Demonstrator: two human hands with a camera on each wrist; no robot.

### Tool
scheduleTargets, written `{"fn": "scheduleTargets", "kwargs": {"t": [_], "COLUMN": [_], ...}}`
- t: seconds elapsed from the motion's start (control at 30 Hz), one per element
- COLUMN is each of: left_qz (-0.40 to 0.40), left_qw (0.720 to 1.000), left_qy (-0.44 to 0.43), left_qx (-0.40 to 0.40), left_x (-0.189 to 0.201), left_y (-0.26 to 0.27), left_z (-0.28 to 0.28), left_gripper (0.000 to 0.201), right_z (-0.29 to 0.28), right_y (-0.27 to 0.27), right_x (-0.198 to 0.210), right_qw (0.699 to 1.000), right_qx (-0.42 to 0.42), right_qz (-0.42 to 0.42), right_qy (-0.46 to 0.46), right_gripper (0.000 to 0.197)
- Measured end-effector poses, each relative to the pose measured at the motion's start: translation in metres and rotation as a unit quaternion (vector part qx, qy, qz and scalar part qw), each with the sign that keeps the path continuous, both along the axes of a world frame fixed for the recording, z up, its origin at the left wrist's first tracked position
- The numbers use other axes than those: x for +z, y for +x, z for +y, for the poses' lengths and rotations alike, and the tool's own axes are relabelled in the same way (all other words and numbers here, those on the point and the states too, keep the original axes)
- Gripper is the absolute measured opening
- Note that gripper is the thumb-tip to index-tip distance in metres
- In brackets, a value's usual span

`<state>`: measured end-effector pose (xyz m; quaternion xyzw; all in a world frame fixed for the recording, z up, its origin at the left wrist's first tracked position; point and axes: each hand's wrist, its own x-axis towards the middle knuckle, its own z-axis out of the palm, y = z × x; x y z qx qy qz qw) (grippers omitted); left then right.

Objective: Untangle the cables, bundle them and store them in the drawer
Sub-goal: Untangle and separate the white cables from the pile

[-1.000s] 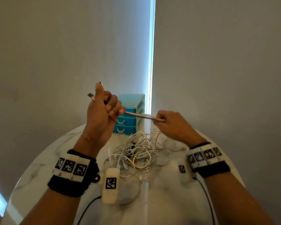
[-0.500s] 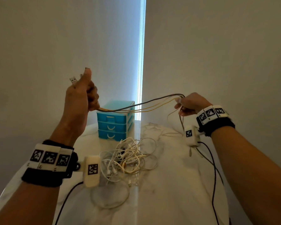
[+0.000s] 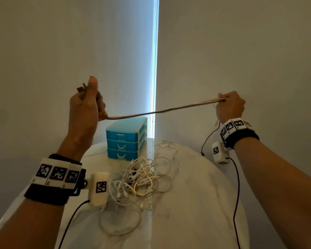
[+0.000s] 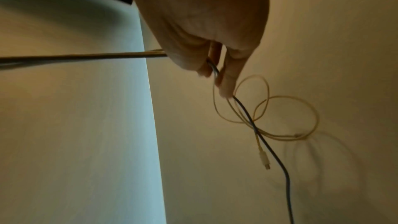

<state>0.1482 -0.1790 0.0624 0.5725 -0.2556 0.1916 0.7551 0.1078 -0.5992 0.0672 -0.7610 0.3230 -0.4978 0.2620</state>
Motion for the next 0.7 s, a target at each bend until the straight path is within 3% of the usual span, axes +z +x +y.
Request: {"fn": "scheduleTargets", "kwargs": {"t": [0.07,0.1,0.17,0.23,0.33,0.4,0.47,0.5,0.57,0.63,0.7], "left_qz": [0.023,0.035,0.055,0.065,0.08,0.096,0.107,0.109,0.104,0.097,0.082], "left_qw": [0.999,0.997,0.99,0.982,0.975,0.972,0.972,0.972,0.973,0.976,0.98], "left_qy": [0.035,0.056,0.108,0.142,0.143,0.129,0.112,0.106,0.099,0.101,0.124], "left_qx": [-0.015,-0.034,-0.072,-0.109,-0.152,-0.169,-0.178,-0.181,-0.179,-0.166,-0.131], "left_x": [-0.011,-0.017,-0.033,-0.044,-0.048,-0.047,-0.046,-0.045,-0.045,-0.045,-0.048], "left_y": [0.002,0.003,0.004,0.001,-0.008,-0.011,-0.013,-0.013,-0.012,-0.01,-0.006], "left_z": [-0.008,-0.013,-0.023,-0.034,-0.047,-0.053,-0.058,-0.06,-0.063,-0.062,-0.056], "left_gripper": [0.054,0.053,0.052,0.052,0.055,0.057,0.057,0.056,0.053,0.054,0.057], "right_z": [-0.012,-0.017,-0.017,-0.012,0.01,0.035,0.074,0.096,0.141,0.177,0.194], "right_y": [-0.006,-0.012,-0.029,-0.041,-0.033,-0.017,-0.011,-0.012,-0.017,-0.017,-0.009], "right_x": [-0.019,-0.036,-0.072,-0.099,-0.104,-0.088,-0.065,-0.055,-0.041,-0.039,-0.052], "right_qw": [0.98,0.951,0.859,0.775,0.759,0.77,0.791,0.785,0.74,0.691,0.687], "right_qx": [-0.002,0.013,0.044,0.055,0.113,0.221,0.388,0.472,0.594,0.643,0.641], "right_qz": [0.2,0.31,0.507,0.615,0.628,0.595,0.473,0.401,0.312,0.324,0.337], "right_qy": [0.005,-0.002,-0.054,-0.131,-0.13,-0.068,-0.007,0.011,0.047,0.06,0.056], "right_gripper": [0.034,0.029,0.018,0.008,0.025,0.046,0.057,0.057,0.052,0.044,0.033]}}
